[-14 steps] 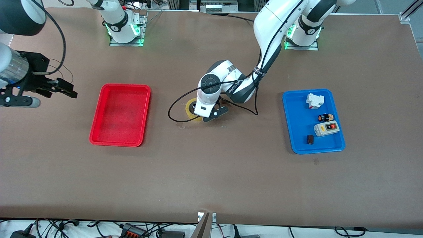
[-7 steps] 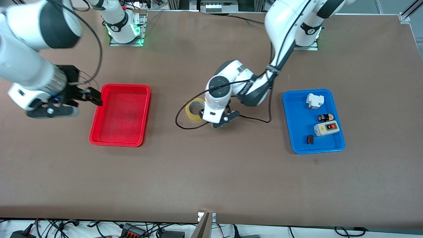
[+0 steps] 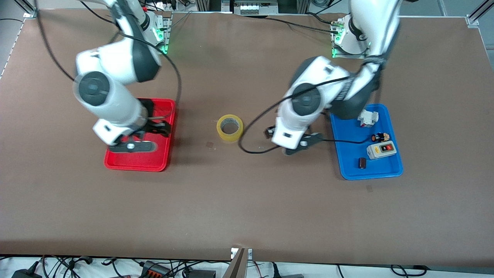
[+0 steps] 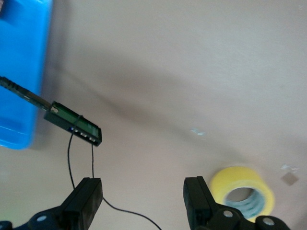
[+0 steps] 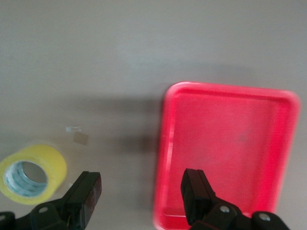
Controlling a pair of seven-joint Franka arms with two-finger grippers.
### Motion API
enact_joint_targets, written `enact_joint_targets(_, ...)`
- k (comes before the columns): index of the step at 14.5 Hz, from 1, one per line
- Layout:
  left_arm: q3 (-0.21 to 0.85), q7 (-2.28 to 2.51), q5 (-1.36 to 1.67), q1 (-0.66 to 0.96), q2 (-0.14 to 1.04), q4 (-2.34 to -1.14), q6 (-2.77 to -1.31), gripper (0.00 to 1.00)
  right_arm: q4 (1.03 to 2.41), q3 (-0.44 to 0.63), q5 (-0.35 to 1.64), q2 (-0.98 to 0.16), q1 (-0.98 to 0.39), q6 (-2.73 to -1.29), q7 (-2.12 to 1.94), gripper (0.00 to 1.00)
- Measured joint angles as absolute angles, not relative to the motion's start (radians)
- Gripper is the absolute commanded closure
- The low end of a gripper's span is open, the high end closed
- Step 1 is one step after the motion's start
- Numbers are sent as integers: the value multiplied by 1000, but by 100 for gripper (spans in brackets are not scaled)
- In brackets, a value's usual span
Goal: Place and move tape with both arms
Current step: 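Set the tape on the table with the left gripper while the right gripper approaches, then grasp the tape rim with the right gripper while the left gripper withdraws, then lift the tape with the right gripper and move it over the red tray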
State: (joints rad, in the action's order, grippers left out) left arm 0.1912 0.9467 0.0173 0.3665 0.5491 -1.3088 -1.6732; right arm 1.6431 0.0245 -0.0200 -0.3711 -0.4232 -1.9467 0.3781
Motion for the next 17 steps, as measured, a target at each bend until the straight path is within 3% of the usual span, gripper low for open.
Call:
enact_joint_targets(11,191,438,17,16,277,-1312,-1357,0,1702,23,-20,-554,-642,-2174,541,2)
enact_joint_targets(17,191,247,17,-119,172,-1325,-1316,0,1705,22,-20,-636,-703,-2267,630,4)
